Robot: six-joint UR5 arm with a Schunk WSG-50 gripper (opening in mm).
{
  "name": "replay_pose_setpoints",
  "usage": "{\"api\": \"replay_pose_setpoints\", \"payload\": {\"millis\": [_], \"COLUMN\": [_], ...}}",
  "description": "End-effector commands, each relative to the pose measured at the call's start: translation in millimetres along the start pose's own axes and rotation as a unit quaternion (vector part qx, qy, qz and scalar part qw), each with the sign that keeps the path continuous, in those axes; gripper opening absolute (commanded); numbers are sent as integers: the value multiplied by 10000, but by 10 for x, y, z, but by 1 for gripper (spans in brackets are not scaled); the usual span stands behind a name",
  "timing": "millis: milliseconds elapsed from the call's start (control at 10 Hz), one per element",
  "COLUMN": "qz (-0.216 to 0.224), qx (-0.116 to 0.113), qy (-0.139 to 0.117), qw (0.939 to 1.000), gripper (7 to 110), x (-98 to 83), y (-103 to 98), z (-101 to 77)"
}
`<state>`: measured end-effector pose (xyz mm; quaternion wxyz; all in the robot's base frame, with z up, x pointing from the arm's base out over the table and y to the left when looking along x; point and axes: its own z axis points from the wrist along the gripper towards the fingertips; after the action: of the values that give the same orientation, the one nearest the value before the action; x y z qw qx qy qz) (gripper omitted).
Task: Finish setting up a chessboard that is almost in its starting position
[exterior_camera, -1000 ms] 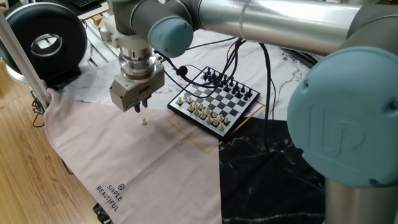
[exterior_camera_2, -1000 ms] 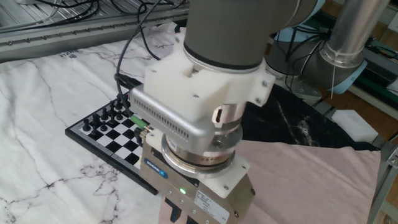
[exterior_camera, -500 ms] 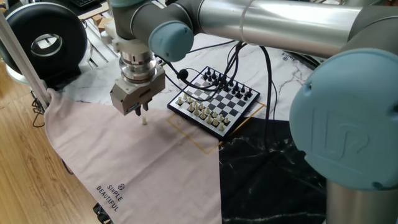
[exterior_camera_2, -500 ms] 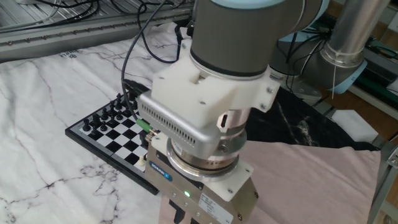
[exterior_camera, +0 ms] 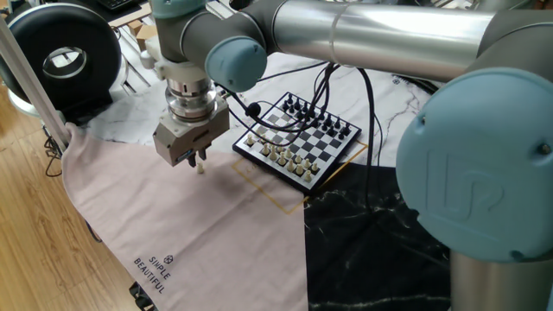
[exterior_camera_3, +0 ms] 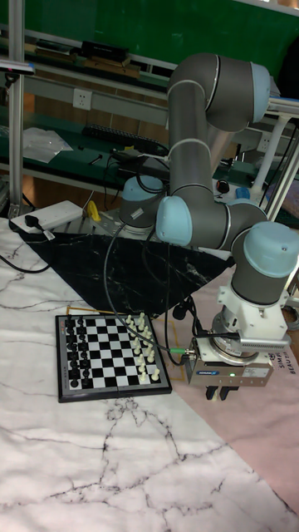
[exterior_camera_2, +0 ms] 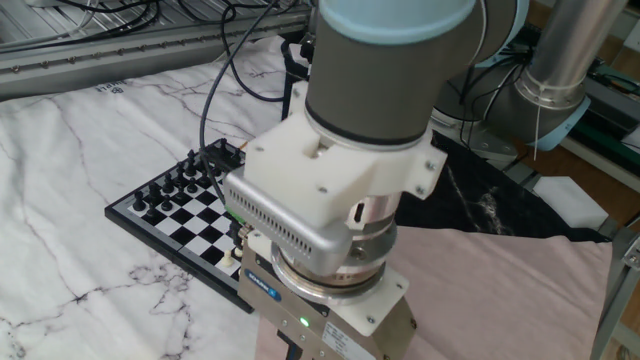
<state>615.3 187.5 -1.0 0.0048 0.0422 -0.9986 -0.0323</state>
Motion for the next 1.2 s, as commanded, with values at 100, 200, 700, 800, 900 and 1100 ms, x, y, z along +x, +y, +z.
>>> {"api": "replay_pose_setpoints", "payload": {"millis": [100, 200, 700, 800, 900, 1100], "qz": [110, 133, 211, 211, 212, 227], "qx": [-44, -40, -46, -38, -23, -13], "qy": [93, 147, 262, 262, 255, 225], "qw": [9999, 9998, 9994, 9994, 9994, 9995], "gripper": [22, 22, 22, 22, 22, 22], "x": [26, 50, 107, 103, 99, 82], "y": [31, 33, 56, 57, 50, 49], "z": [53, 70, 78, 86, 89, 86]}}
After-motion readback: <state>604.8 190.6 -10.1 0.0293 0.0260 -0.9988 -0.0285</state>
